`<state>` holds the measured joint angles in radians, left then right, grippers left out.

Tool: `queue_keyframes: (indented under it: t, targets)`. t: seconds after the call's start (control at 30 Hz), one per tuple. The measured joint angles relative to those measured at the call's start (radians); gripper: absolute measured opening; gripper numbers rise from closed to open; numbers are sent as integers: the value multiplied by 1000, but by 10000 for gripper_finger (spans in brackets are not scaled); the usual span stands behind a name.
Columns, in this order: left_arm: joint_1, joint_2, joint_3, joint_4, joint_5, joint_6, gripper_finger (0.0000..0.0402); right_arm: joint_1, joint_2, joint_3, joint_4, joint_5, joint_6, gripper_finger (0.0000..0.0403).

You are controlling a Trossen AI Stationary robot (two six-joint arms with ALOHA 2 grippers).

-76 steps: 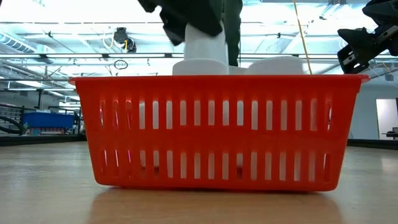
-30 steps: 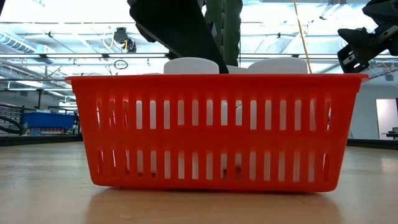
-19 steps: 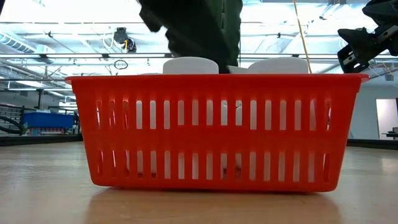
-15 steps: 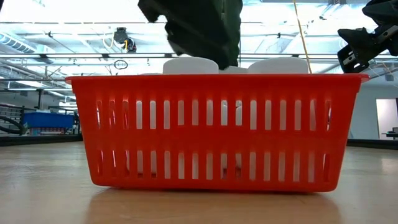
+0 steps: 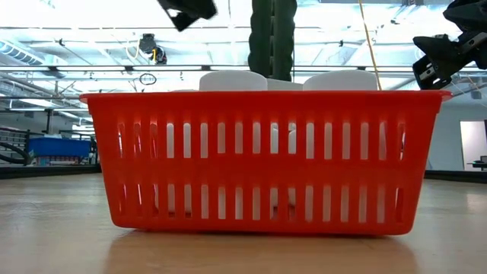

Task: Pick and place pill bottles into a basket
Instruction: Return to Home Position

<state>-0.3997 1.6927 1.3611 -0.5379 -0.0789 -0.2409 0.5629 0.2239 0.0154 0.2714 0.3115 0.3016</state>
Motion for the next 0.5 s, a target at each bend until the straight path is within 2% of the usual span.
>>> queue_keyframes:
  t: [0.27, 0.37, 0.5]
  targets:
    - [3, -474, -401, 121, 9, -84, 14, 0, 0, 0, 0, 0, 0, 172]
    - [9, -662, -507, 100, -112, -143, 4, 0, 0, 0, 0, 0, 0, 174]
    - [10, -905, -623, 44, -293, -232, 20, 0, 0, 0, 0, 0, 0, 175]
